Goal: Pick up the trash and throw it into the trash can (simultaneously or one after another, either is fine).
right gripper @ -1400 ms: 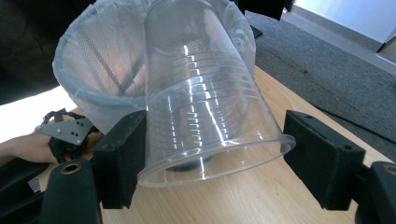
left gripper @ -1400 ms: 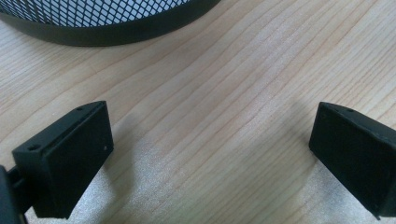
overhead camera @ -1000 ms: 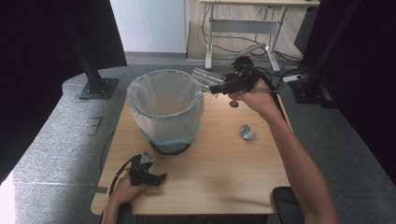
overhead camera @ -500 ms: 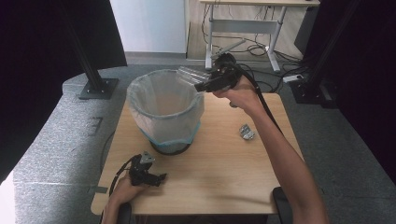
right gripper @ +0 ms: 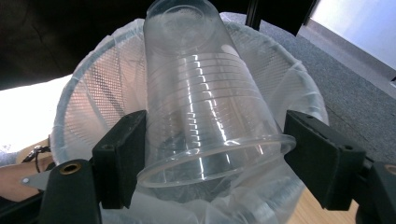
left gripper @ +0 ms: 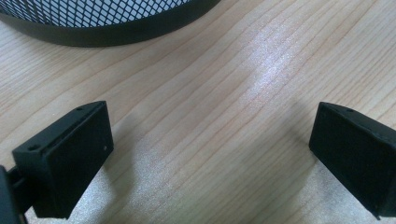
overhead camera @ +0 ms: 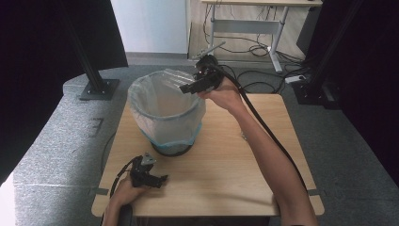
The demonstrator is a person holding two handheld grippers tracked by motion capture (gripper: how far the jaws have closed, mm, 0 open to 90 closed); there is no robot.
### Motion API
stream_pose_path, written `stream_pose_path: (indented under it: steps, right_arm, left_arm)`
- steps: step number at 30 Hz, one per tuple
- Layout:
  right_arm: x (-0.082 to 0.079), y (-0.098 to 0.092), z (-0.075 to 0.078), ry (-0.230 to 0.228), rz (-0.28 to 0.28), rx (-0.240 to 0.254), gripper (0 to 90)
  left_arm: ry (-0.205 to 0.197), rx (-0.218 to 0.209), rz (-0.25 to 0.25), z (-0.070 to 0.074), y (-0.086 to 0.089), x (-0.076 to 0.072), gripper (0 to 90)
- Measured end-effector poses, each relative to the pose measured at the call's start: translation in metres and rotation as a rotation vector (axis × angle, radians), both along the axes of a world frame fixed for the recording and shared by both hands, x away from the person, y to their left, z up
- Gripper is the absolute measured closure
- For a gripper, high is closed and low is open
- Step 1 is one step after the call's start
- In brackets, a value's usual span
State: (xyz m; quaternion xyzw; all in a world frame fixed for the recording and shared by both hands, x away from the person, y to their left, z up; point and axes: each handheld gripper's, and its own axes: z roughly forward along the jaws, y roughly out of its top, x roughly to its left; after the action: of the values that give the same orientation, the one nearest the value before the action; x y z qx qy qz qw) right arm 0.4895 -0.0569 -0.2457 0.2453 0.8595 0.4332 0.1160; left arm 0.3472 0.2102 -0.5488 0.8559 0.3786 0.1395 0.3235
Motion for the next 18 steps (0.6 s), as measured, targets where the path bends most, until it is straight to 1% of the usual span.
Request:
stream_pose_path:
  steps: [4, 7, 12, 13, 15, 16, 17, 18]
  right_arm:
    - [0.002, 0.01, -0.006, -0.001, 0.001, -0.015, 23.4]
    - [0.004, 0.015, -0.014, -0.001, 0.008, -0.029, 23.2]
    - [0.006, 0.023, -0.026, 0.013, 0.01, -0.049, 22.7]
    - [0.006, 0.024, -0.028, 0.01, 0.021, -0.055, 22.4]
    - [0.007, 0.028, -0.032, 0.009, 0.043, -0.06, 20.5]
    - [0.008, 0.03, -0.035, 0.012, 0.054, -0.062, 15.1]
    - [0.008, 0.032, -0.036, 0.016, 0.058, -0.068, 13.0]
    - [0.009, 0.034, -0.038, 0.012, 0.052, -0.076, 12.7]
  left_arm:
    - [0.0, 0.0, -0.001, 0.0, 0.0, 0.0, 0.0]
    - [-0.001, 0.0, 0.0, 0.0, 0.0, 0.0, 0.0]
    - [0.0, 0.0, 0.0, 0.0, 0.0, 0.0, 0.0]
    - [0.0, 0.0, 0.0, 0.0, 0.0, 0.0, 0.0]
    - [0.0, 0.0, -0.001, 0.0, 0.0, 0.0, 0.0]
    - [0.0, 0.0, -0.001, 0.0, 0.0, 0.0, 0.0]
    - [0.0, -0.001, -0.001, 0.0, 0.0, 0.0, 0.0]
    - [0.0, -0.001, -0.001, 0.0, 0.0, 0.0, 0.0]
